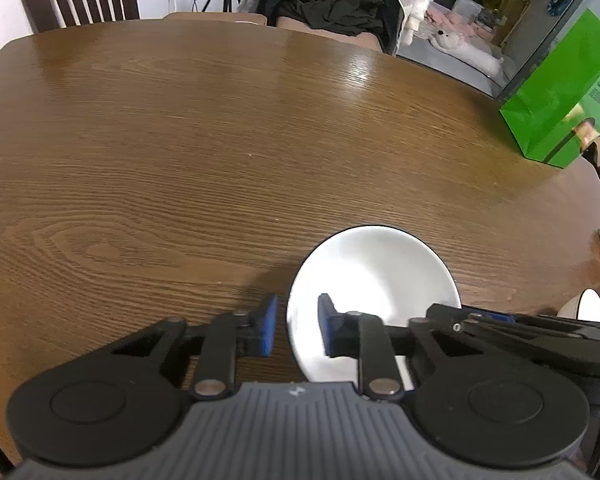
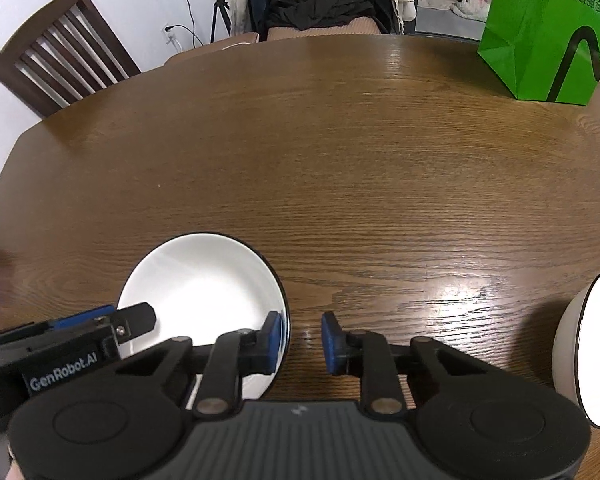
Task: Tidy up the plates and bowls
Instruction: 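Close both grippers on the white bowl rim, then lift the white bowl with both grippers and carry it toward the blue bowl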
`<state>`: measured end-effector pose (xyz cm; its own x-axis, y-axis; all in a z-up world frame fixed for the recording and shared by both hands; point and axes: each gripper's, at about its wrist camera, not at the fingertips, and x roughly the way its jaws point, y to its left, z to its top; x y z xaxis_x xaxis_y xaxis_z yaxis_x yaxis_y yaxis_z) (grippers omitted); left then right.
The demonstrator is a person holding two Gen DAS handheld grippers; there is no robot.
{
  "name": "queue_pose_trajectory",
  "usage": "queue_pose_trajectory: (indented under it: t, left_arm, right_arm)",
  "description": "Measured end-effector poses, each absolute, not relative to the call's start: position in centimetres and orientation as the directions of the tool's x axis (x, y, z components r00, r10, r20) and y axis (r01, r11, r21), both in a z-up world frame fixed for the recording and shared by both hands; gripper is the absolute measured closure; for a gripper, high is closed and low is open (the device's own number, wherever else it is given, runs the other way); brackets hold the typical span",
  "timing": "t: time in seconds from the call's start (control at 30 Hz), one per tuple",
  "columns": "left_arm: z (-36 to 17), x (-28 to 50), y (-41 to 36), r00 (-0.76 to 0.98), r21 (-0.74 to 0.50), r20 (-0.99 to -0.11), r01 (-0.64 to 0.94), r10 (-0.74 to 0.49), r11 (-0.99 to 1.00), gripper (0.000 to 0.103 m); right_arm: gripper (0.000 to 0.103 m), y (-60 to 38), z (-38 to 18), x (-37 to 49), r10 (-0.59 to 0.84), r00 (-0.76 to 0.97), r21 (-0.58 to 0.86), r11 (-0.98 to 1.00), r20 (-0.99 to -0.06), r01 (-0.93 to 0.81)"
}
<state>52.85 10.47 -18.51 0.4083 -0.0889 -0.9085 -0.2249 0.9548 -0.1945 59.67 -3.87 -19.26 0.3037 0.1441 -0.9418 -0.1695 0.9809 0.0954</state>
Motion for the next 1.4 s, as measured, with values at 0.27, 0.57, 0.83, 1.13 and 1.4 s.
queue_pose_trajectory:
  t: [0.27,0.57,0.83,1.13,1.4]
  left_arm:
    - [-18.9,53.3,10.2,0.395,-0.176,-0.916,-0.235,-0.072,0.956,0.096]
    - [-18.8,53.4,10.0,0.394,-0.164,-0.917,-0.222,-0.065,0.961,0.096]
    - [-18.8,53.3,9.8,0.395,-0.154,-0.917,-0.218,-0.058,0.964,0.096]
    - [-18.7,53.3,9.6,0.398,-0.145,-0.916,-0.217,-0.048,0.965,0.096]
    - [-18.3,53.1,9.4,0.407,-0.140,-0.912,-0.212,-0.043,0.967,0.096]
  right_arm:
    - [0.097,-3.1,-19.4,59.7,0.132,0.292,0.081,0.980,-0.947,-0.180]
    - [0.097,-2.7,-19.4,59.7,0.112,0.298,0.061,0.982,-0.948,-0.178]
    - [0.097,-2.4,-19.4,59.5,0.110,0.302,0.058,0.983,-0.947,-0.176]
    - [0.097,-2.7,-19.4,59.4,0.112,0.301,0.059,0.982,-0.947,-0.179]
    - [0.097,-3.1,-19.2,59.1,0.118,0.309,0.063,0.981,-0.944,-0.183]
